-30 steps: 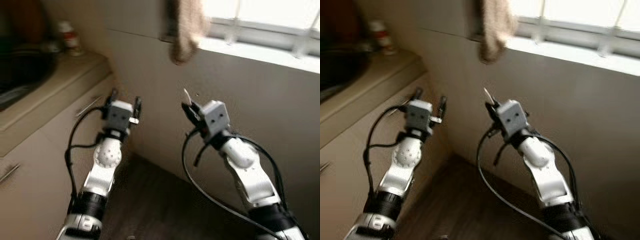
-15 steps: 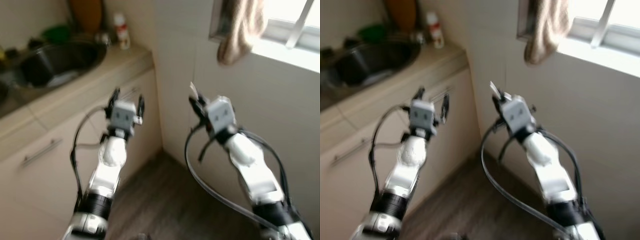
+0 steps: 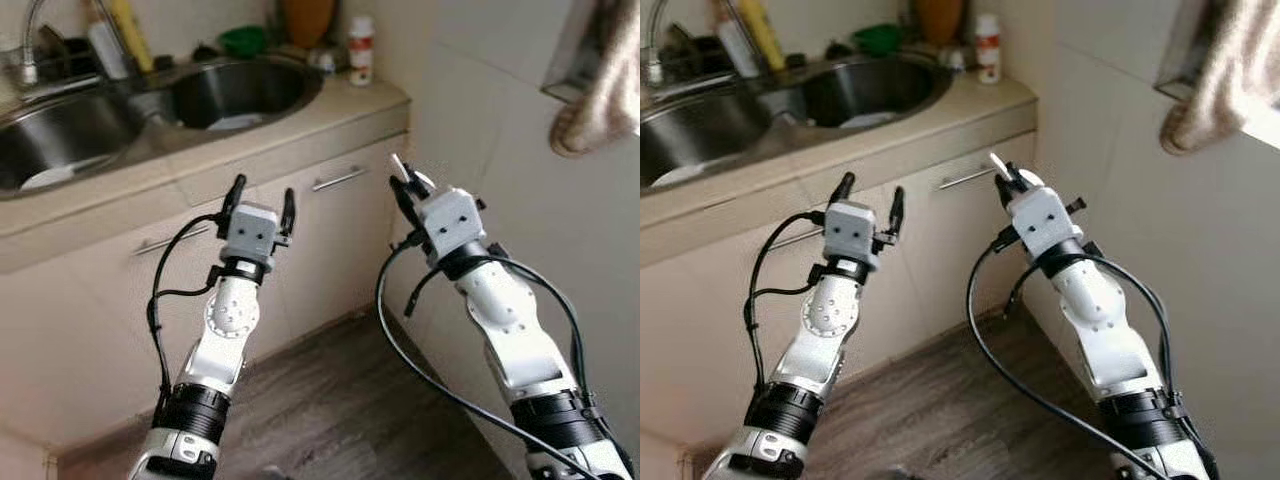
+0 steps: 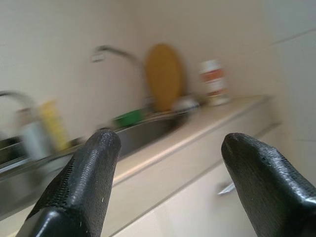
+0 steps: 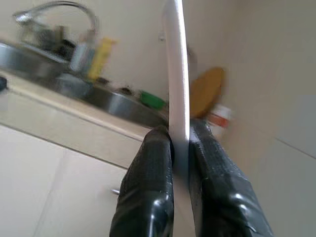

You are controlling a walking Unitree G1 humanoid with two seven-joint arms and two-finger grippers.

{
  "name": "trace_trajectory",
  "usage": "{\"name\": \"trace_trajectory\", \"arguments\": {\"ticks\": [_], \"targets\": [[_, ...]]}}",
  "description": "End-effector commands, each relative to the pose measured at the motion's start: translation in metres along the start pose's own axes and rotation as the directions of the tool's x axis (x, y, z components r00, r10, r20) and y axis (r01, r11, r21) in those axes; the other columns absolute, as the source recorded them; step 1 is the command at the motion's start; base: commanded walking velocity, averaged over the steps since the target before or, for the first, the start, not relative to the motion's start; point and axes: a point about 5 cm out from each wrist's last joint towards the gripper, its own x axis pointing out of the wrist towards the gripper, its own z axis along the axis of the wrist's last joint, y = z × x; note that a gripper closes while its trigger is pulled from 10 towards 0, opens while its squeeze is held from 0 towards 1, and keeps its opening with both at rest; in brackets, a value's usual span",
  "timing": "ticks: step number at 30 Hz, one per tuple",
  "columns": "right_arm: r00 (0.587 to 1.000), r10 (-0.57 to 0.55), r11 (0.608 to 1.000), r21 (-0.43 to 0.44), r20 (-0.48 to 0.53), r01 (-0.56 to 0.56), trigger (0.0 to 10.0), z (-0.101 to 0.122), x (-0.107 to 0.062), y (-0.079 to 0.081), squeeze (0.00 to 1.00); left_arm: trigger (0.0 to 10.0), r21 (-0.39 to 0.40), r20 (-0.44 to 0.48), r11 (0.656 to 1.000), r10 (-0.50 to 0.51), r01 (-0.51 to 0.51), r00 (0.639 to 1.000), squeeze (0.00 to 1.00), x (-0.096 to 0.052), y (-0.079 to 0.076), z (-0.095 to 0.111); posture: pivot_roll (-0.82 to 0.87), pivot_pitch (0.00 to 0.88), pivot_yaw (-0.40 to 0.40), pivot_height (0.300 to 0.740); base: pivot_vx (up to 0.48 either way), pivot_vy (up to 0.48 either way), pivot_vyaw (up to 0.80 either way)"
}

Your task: Kitchen organization

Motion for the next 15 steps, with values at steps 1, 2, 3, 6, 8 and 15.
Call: {"name": "trace_trajectory", "arguments": {"ticks": [1, 2, 3, 6, 8, 15], "targets": [[0.999, 0.006, 1.0, -0.01, 0.041, -0.005, 0.0, 0.006, 0.002, 0.004, 0.0, 10.0, 0.006, 0.029, 1.0, 0.031, -0.031, 0.999, 0.0, 0.002, 0.006, 0.005, -0.18, 0.0, 0.045, 0.74, 0.0, 0.0, 0.8], [0.999, -0.003, 1.0, -0.021, 0.053, 0.004, 0.0, 0.008, 0.003, 0.003, 0.0, 10.0, 0.006, 0.037, 0.999, 0.032, -0.032, 0.999, 0.0, 0.002, 0.007, 0.007, -0.17, 0.0, 0.043, 0.74, 0.0, 0.0, 0.8], [0.998, -0.013, 0.999, -0.038, 0.068, 0.016, 0.0, 0.011, 0.004, 0.001, 0.0, 10.0, 0.008, 0.047, 0.999, 0.037, -0.037, 0.998, 0.0, 0.003, 0.008, 0.008, -0.17, 0.0, 0.042, 0.74, 0.244, 0.0, 0.8], [0.989, -0.052, 0.996, -0.067, 0.14, 0.062, 0.0, 0.023, 0.007, -0.005, 0.0, 10.0, 0.011, 0.069, 0.999, 0.051, -0.052, 0.996, 0.0, 0.004, 0.01, 0.013, -0.17, 0.0, 0.042, 0.74, 0.254, 0.0, 0.8], [0.982, -0.078, 0.994, -0.068, 0.172, 0.091, 0.0, 0.03, 0.009, -0.009, 0.0, 10.0, 0.015, 0.082, 0.998, 0.057, -0.058, 0.995, 0.0, 0.004, 0.01, 0.015, -0.18, 0.0, 0.043, 0.74, 0.257, 0.0, 0.4], [0.952, -0.134, 0.98, -0.105, 0.275, 0.168, 0.0, 0.049, 0.014, -0.02, 0.0, 10.0, 0.019, 0.118, 0.997, 0.074, -0.077, 0.99, 0.0, 0.007, 0.014, 0.023, -0.17, 0.0, 0.044, 0.74, 0.265, 0.0, 0.0]]}}
